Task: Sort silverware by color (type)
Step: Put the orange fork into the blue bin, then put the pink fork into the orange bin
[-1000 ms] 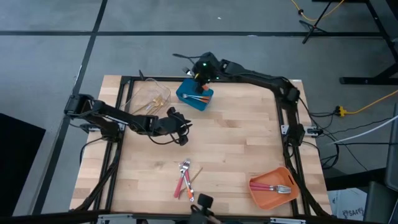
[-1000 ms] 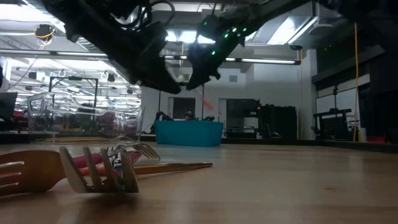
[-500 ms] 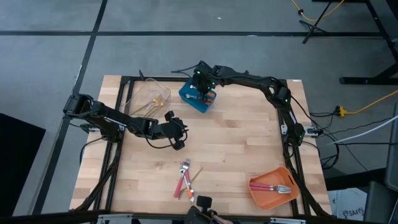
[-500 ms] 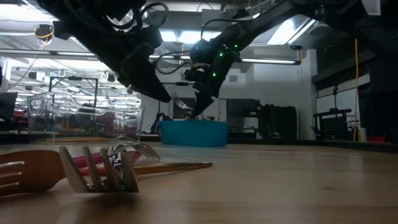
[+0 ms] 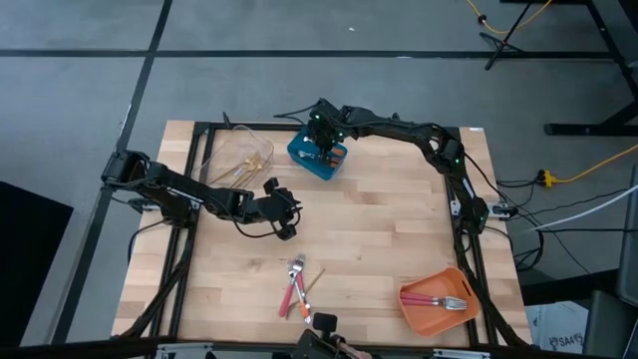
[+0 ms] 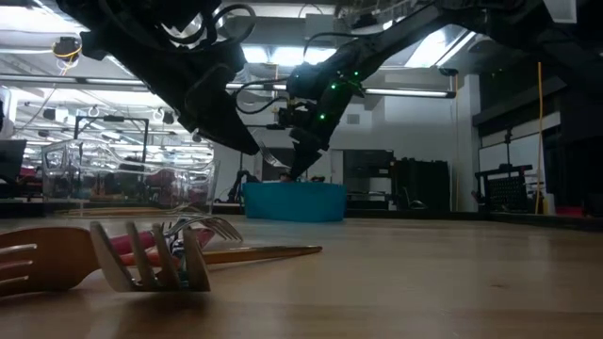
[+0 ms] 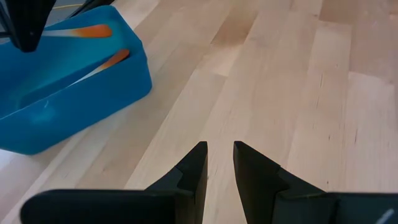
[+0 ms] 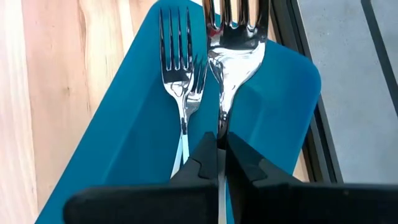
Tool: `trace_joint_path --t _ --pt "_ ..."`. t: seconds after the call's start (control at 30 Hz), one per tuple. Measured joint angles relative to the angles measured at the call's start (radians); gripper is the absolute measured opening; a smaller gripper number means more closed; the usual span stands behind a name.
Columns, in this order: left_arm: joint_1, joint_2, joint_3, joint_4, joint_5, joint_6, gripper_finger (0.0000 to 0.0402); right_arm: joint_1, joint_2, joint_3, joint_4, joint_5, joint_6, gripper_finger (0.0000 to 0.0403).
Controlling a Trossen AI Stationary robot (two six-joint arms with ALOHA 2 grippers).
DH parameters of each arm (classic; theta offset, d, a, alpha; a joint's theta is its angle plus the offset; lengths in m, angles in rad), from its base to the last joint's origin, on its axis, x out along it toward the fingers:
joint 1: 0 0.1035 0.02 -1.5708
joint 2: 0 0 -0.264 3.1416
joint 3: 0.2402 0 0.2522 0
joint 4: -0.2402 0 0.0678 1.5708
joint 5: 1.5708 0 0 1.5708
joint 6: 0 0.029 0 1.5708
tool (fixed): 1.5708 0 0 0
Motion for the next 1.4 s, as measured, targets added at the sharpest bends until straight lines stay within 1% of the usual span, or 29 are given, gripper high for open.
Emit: trace_joint_path --t 0.37,0.63,0.7,1.2,1.3,1.4 --pt "0.000 0.000 0.000 0.000 0.002 0.001 0.0071 0.000 0.021 0.000 0.003 -0.017 0.000 0.0001" --pt "0.000 0.000 0.000 -0.006 0.002 0.001 0.0071 0.000 0.071 0.000 -0.003 -0.034 0.002 0.0025" --pt "0.000 0.000 0.000 -0.008 0.002 0.001 0.0071 0.001 0.073 -0.001 -0.007 -0.020 0.002 0.0029" --pt "0.000 0.000 0.000 -0.016 0.002 0.000 0.0071 0.000 0.072 0.000 0.004 -0.015 0.001 0.0060" --pt "0.000 0.000 0.000 -0.015 0.002 0.000 0.0071 0.000 0.071 0.001 -0.015 0.002 0.001 0.0060" --pt "0.000 0.000 0.000 -0.015 0.002 -0.002 0.0071 0.000 0.071 0.038 -0.112 0.003 0.001 0.0060"
